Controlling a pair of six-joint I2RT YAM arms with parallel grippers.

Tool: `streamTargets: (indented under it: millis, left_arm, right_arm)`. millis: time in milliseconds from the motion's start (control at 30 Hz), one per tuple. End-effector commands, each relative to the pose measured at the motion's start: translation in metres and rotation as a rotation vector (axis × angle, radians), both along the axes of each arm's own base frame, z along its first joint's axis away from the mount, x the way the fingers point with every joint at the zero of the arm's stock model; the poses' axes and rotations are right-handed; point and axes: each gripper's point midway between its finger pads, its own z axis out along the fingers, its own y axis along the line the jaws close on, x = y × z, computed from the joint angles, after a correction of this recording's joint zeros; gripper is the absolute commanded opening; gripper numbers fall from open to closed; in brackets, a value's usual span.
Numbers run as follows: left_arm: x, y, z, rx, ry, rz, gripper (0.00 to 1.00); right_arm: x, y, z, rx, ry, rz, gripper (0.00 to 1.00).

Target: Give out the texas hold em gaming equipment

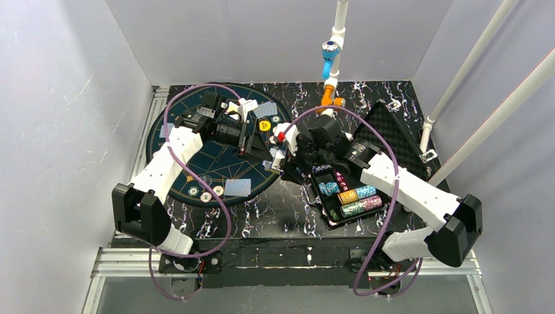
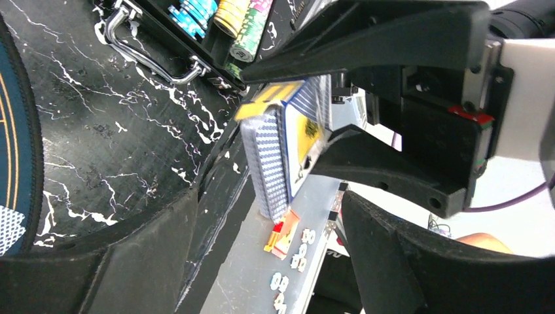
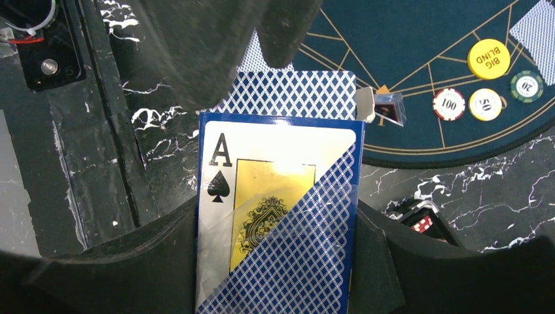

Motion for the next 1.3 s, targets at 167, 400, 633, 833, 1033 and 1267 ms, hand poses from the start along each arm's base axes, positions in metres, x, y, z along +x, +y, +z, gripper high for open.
streamTargets:
  millis: [167,400,633,833,1033,1267]
  left_arm:
    - [0.000,0.001,-0.020,0.095,0.019,0.029,0.68]
    - [-0.002,0.014,-0.023,0.168,-0.003,0.028,0.52]
    - [0.002,0.026,-0.021,0.180,-0.018,0.066,0.45]
    - [0.021,0.045,-0.021,0.188,-0.016,0.135,0.38]
    - [0.011,0.032,0.026,-0.023,-0.116,0.088,0.61]
    - [0.006,0.020,0.032,-0.165,0.012,0.143,0.69]
  right_arm:
    - [0.004,0.023,0.059,0.154,-0.109,0.031,0.01]
    - [0.002,0.020,0.057,0.147,-0.112,0.030,0.01]
    - [-0.002,0.017,0.056,0.147,-0.115,0.032,0.01]
    - [-0.002,0.014,0.056,0.140,-0.116,0.026,0.01]
    - [-0.001,0.012,0.051,0.124,-0.113,0.013,0.01]
    - [0.001,0.014,0.052,0.127,-0.113,0.005,0.01]
